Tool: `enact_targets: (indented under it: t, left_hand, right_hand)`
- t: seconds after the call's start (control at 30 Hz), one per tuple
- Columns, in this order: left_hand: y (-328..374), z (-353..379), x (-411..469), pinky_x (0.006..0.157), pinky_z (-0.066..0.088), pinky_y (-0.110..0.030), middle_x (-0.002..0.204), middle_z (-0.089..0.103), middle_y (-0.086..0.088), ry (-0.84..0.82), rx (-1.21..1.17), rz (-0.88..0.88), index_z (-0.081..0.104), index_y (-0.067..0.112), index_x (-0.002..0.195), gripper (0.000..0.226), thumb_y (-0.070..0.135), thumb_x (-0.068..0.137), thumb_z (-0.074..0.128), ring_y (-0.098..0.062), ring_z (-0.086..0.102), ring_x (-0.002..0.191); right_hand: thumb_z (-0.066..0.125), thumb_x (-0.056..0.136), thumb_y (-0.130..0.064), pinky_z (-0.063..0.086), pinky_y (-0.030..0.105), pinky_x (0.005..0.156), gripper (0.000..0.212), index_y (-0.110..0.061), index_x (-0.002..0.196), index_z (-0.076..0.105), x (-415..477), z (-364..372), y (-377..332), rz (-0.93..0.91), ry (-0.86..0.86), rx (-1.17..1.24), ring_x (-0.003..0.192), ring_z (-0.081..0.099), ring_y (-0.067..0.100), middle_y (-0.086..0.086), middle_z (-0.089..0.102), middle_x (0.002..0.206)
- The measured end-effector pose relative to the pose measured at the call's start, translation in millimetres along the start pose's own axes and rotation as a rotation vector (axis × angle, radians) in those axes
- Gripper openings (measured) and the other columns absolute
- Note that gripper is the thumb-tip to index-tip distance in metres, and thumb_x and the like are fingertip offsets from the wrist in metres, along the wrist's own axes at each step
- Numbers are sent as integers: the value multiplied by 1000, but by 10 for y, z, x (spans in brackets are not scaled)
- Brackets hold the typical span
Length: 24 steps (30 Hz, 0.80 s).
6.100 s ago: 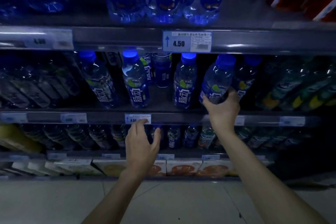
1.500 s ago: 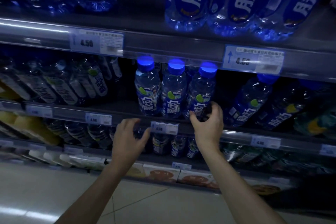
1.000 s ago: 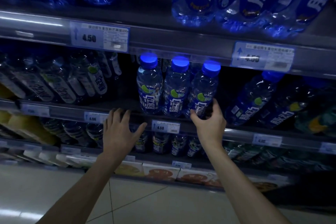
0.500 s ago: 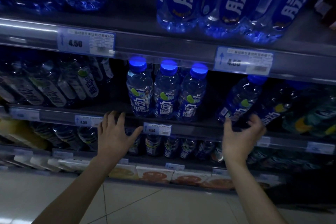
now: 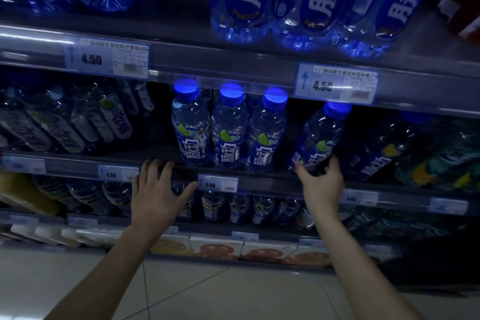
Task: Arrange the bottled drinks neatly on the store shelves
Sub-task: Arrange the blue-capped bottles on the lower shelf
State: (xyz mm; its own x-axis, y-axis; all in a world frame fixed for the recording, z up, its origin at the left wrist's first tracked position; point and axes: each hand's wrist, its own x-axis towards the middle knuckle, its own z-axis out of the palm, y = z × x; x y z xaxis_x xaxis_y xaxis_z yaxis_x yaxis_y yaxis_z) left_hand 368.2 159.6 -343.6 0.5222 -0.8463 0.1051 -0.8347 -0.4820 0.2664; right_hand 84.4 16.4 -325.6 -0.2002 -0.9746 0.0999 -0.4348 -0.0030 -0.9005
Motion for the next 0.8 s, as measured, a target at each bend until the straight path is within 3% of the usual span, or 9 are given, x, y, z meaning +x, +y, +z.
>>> enact_targets:
  t: [0.13, 0.33, 0.6, 0.8]
  left_hand:
    - [-13, -8, -1, 114, 20, -53, 148, 34, -12, -24, 8, 10, 40, 15, 142, 88, 77, 79, 33, -30, 18, 143]
    - [-10, -13, -8, 115, 19, -52, 150, 32, -13, -42, 13, 10, 38, 15, 143, 87, 76, 80, 35, -30, 16, 144]
    - [102, -83, 15, 115, 17, -52, 151, 29, -15, -84, -61, -59, 36, 15, 144, 91, 77, 78, 33, -30, 16, 144]
    - [505, -49, -243, 111, 27, -52, 145, 40, -12, -27, -81, 34, 44, 14, 138, 81, 74, 85, 36, -31, 32, 136]
  right_hand:
    - [77, 77, -43, 50, 34, 86, 61, -20, 127, 52, -83, 156, -112, -9, -37, -14, 104, 57, 17, -3, 62, 113]
    - [76, 77, -45, 51, 43, 93, 72, -16, 135, 47, -81, 173, -119, -13, -54, -44, 112, 57, 23, 2, 61, 122]
    - [74, 80, -46, 42, 46, 104, 80, -22, 146, 35, -103, 121, -66, 6, -126, -31, 130, 42, 21, 0, 47, 142]
    - [71, 85, -34, 41, 32, 101, 66, -24, 142, 39, -104, -214, 54, -12, -69, -10, 122, 45, 10, -4, 47, 138]
